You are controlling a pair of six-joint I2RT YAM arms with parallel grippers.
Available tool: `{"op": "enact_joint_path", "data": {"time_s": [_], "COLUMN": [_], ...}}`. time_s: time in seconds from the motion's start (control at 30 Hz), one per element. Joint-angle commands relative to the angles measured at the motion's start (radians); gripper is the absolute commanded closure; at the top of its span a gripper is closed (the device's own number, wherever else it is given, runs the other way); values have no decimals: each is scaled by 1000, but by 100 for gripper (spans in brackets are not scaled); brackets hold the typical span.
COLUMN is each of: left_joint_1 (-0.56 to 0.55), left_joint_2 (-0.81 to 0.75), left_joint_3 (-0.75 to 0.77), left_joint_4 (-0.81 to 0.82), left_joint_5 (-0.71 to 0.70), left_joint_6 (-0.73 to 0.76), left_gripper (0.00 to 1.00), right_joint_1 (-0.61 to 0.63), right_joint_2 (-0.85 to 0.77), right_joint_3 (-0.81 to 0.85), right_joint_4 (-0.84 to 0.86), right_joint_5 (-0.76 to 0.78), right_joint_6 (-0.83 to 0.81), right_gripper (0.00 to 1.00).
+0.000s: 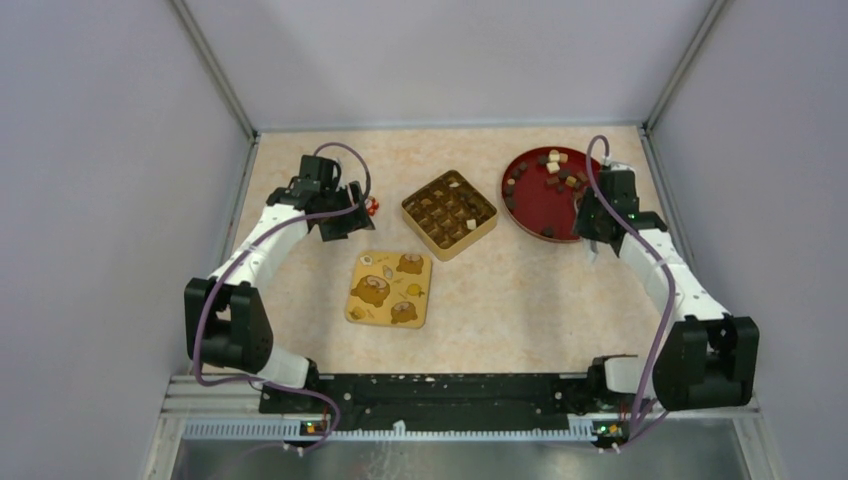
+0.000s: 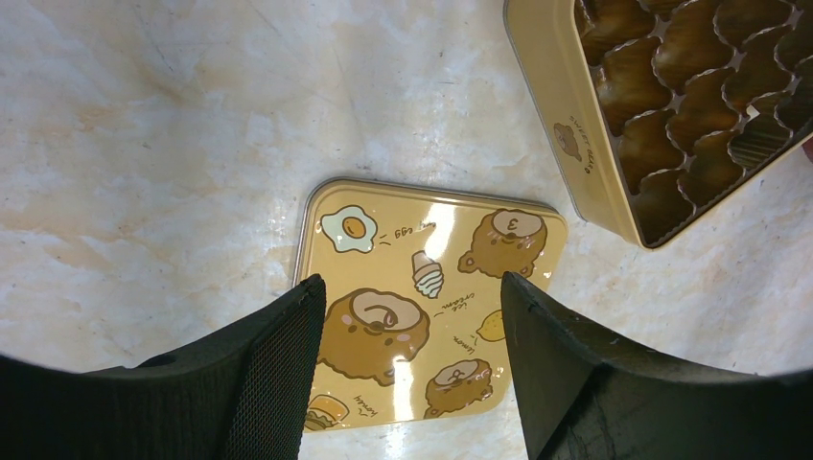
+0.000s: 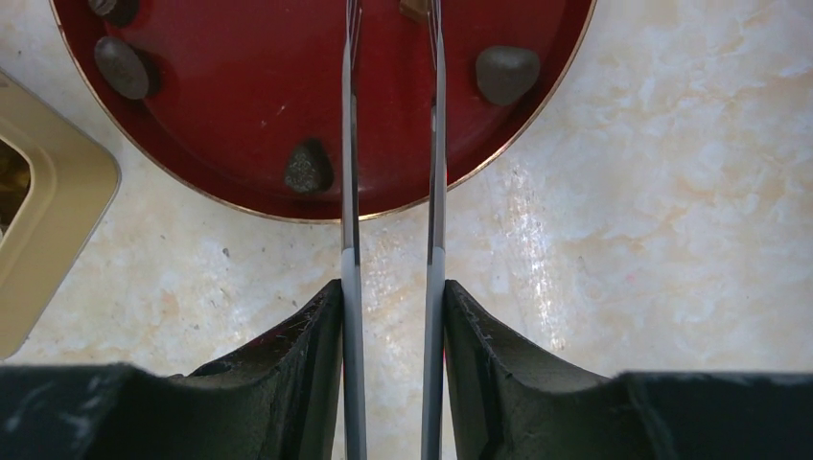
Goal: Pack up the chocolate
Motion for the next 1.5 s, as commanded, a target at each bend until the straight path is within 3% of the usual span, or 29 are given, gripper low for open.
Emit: {"op": "enact_joint_path", "data": {"time_s": [0.0,0.67,1.47], "left_joint_1": [4,4,4], "left_joint_2": [6,22,8], "left_joint_3": [8,24,24], "left_joint_4": [21,24,11], "left_joint_5": [-3,8,-9], "left_joint_6": [4,12,9], "left_gripper": [28,28,28], "right_joint_1": [-11,-27,-107], "right_joint_2": [39,66,195], "right_joint_3": [19,19,85], "right_joint_4": [75,62,136], "right_joint_5": [-5,64,-1], "right_joint_6": [9,5,8], "right_gripper": [61,60,55]}}
